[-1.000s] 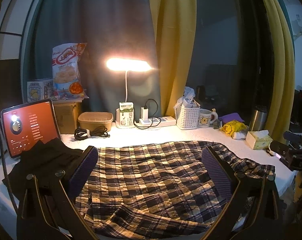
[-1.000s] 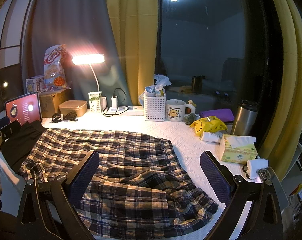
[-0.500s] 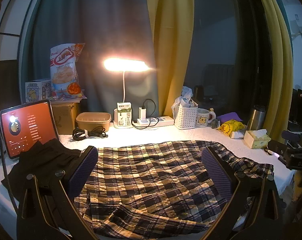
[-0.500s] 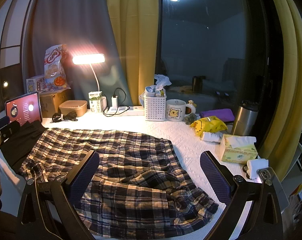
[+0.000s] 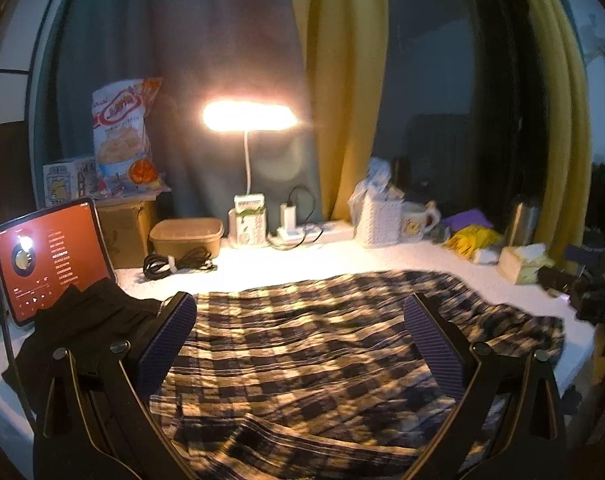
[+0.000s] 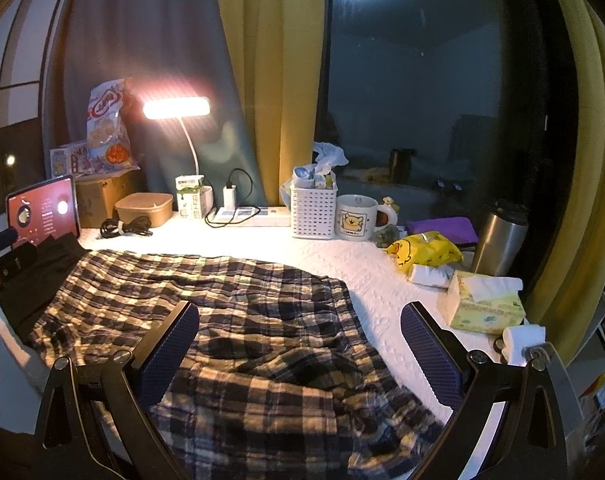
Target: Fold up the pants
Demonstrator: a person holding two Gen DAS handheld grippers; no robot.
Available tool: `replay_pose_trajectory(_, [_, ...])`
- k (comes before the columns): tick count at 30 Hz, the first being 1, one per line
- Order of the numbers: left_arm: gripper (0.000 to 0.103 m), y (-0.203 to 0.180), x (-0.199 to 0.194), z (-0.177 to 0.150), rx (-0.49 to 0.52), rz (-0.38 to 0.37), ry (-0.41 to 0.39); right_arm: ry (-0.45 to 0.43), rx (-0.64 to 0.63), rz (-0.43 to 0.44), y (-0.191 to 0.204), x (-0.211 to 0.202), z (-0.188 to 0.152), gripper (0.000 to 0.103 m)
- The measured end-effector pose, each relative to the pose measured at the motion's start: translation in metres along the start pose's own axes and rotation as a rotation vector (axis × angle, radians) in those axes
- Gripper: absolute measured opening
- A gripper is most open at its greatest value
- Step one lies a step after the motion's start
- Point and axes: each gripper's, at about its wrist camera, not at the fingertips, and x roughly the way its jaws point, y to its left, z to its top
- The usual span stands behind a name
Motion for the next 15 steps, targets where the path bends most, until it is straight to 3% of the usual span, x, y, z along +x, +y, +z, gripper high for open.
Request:
replay_pose_trajectory(4, [0.102,0.022,0.036,0.003,-0.007,-0.006,0.089,0.026,0.01,0.014,-0.01,0.028,0.008,0.101])
replay_pose_trajectory(7, [0.102,0.042,0.067,0.002,0.001,0.033,0.153,0.055,0.039,0.022,-0.019,0.052,0.015,0.101])
replay_pose_trajectory(12, [0.102,0.088,0.122,-0.005,-0.088,0.025,0.289,0.094,0.056,0.026,-0.028,0.09,0.027,0.101])
replay_pose_trajectory(15, [0.102,0.104,0.152,-0.01,-0.085,0.055,0.348,0.115,0.076,0.035,-0.034,0.111,0.031,0.101])
